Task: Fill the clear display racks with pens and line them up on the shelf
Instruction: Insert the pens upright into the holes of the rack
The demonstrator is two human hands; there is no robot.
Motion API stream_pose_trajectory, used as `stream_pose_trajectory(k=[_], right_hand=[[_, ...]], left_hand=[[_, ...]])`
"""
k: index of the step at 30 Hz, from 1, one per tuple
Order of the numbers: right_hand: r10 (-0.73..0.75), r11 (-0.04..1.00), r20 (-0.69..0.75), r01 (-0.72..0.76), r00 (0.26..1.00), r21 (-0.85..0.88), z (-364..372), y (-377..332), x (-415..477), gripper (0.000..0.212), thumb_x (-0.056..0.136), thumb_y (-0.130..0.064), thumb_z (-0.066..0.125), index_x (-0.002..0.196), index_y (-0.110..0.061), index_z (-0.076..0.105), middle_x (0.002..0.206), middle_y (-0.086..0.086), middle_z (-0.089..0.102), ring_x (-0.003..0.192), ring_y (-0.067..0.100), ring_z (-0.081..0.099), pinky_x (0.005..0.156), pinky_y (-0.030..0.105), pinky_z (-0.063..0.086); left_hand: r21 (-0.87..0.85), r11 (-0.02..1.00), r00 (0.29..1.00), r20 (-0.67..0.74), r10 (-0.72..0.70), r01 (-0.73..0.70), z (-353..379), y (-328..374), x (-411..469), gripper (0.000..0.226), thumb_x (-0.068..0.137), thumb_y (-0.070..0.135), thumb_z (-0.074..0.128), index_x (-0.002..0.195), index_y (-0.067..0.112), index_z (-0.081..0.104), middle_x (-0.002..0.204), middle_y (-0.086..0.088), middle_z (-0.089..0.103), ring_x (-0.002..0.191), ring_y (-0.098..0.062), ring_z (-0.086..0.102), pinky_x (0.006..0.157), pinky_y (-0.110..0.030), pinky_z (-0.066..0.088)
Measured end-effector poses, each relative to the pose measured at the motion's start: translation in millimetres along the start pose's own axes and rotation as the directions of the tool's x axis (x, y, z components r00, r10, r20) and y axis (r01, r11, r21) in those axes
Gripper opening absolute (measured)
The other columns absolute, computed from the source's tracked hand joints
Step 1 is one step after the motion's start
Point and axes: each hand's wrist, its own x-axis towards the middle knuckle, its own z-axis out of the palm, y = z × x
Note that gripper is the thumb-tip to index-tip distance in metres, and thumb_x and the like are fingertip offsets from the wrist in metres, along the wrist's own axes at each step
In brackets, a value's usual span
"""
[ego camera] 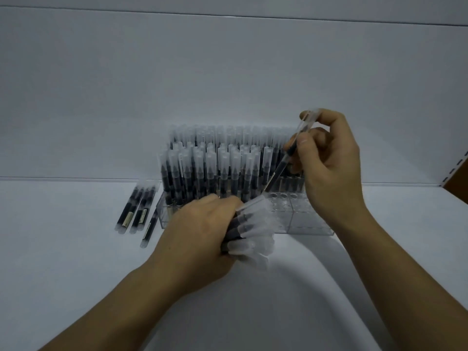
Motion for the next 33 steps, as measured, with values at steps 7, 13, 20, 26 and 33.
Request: stream_pose_trajectory(k=[7,13,20,26,33], right_hand=[[-0.032,0.987,0.122,0.050,0.992,-0.152,4,6,-6,0.024,0.104,-0.013,0.053,0.126,-0.021,0.051,0.090,-0.001,0.069,0.082,0.028,0.068,0.069,0.052,0.056],[-0.059,0.971,0.153,0.092,0.986,-0.220,2,10,-5,0.026,0.104,-0.009,0.055,0.127,-0.018,0.052,0.089,-0.002,0.068,0.079,0.015,0.065,0.064,0.027,0.052],[-0.044,0.958,0.174,0.090,0.984,-0.272,1,19,-4,0.027,0.102,-0.013,0.059,0.129,-0.016,0.055,0.094,-0.007,0.059,0.083,0.012,0.060,0.069,0.027,0.054],[-0.073,0.949,0.200,0.129,0.977,-0.289,6,23,-6,0.044,0.101,-0.012,0.062,0.136,-0.031,0.044,0.090,-0.007,0.056,0.080,0.011,0.059,0.069,0.012,0.045],[-0.133,0.911,0.282,0.229,0.950,-0.344,14,31,-8,0.038,0.101,-0.010,0.062,0.135,-0.021,0.053,0.089,-0.006,0.058,0.078,0.011,0.059,0.069,0.020,0.049]], left_hand=[[0.120,0.985,0.975,0.200,0.096,-0.122,9,6,-3,0.050,0.062,0.026,0.078,0.108,0.011,0.064,0.133,-0.004,0.060,0.125,-0.025,0.052,0.100,-0.038,0.045],[0.140,0.986,0.958,0.283,0.049,-0.092,13,4,-4,0.060,0.058,0.035,0.079,0.111,0.016,0.059,0.140,-0.003,0.056,0.127,-0.023,0.047,0.096,-0.039,0.047],[0.174,0.984,0.965,0.262,-0.005,-0.042,14,8,-2,0.060,0.058,0.032,0.079,0.113,0.014,0.062,0.136,-0.002,0.059,0.123,-0.021,0.046,0.090,-0.040,0.051],[0.221,0.975,0.968,0.248,-0.025,-0.032,16,9,-4,0.058,0.056,0.030,0.078,0.110,0.012,0.065,0.138,-0.006,0.059,0.122,-0.028,0.051,0.090,-0.044,0.051],[0.205,0.978,0.975,0.222,0.000,-0.046,19,8,-5,0.061,0.054,0.031,0.079,0.110,0.013,0.064,0.139,-0.005,0.058,0.123,-0.027,0.051,0.092,-0.044,0.050]])
